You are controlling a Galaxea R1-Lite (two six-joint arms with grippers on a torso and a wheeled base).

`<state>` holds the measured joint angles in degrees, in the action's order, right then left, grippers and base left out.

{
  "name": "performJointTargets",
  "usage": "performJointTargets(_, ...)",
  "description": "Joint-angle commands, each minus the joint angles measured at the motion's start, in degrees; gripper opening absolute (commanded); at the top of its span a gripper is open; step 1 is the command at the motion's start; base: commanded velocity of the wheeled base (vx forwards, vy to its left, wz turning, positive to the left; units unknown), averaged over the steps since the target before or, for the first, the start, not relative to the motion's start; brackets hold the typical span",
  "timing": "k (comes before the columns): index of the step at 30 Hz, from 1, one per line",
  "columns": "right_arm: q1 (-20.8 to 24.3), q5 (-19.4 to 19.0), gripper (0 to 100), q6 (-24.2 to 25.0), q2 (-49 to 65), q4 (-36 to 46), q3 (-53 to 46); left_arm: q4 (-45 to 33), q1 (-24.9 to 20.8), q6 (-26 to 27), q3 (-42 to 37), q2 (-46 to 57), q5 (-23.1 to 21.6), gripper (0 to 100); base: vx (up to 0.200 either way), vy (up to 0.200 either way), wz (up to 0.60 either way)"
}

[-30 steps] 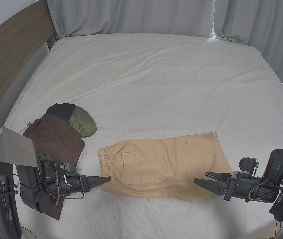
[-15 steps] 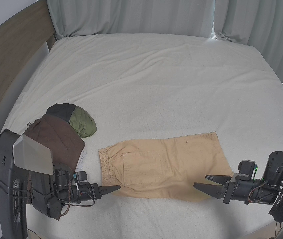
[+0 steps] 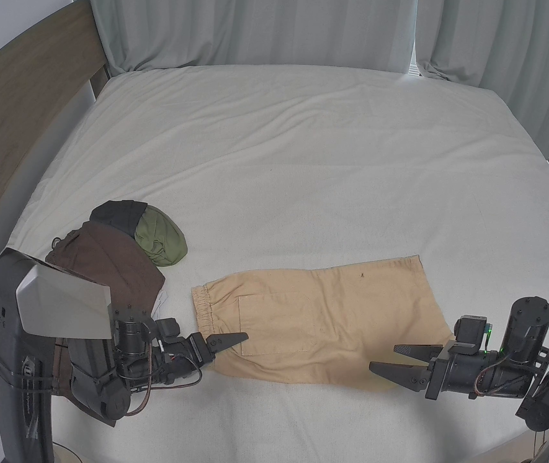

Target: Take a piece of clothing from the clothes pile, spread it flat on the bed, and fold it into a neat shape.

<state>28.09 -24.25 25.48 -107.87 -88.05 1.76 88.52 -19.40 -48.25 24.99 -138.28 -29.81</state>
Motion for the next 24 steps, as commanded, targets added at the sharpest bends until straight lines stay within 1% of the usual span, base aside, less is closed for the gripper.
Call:
performJointTargets(1,0.13,-0.01,100,0.01,-0.67,-0.01,-0.09,0.17,-1.26,-1.76,2.43,0.55,2.82,100,0.0,0.0,0.0)
performJointTargets(4,0.13,-0.01,100,0.01,-0.67,-0.01,-0.26,0.17,-1.26,-2.73,4.19,-0.15,5.2,100,0.0,0.0,0.0)
performJointTargets(8,0.13,-0.01,100,0.01,-0.76,-0.1,-0.17,0.17,-1.43,-2.9,4.72,-0.94,5.55,100,0.0,0.0,0.0)
performJointTargets(9,0.21,-0.01,100,0.01,-0.85,-0.01,-0.26,0.17,-1.43,-2.9,4.72,-1.03,5.55,0,0.0,0.0,0.0)
performJointTargets(19,0.13,-0.01,100,0.01,-2.43,-0.01,-0.26,0.43,-0.64,-2.37,4.89,-0.85,5.99,0,0.0,0.0,0.0)
performJointTargets(22,0.13,-0.01,100,0.1,-3.39,-0.01,-0.35,0.52,-0.64,-1.85,4.45,0.9,8.1,0,0.0,0.0,0.0)
performJointTargets(24,0.13,-0.01,100,0.01,-3.57,-0.1,-0.35,0.43,-0.64,-1.06,3.49,2.14,8.27,0,0.0,0.0,0.0)
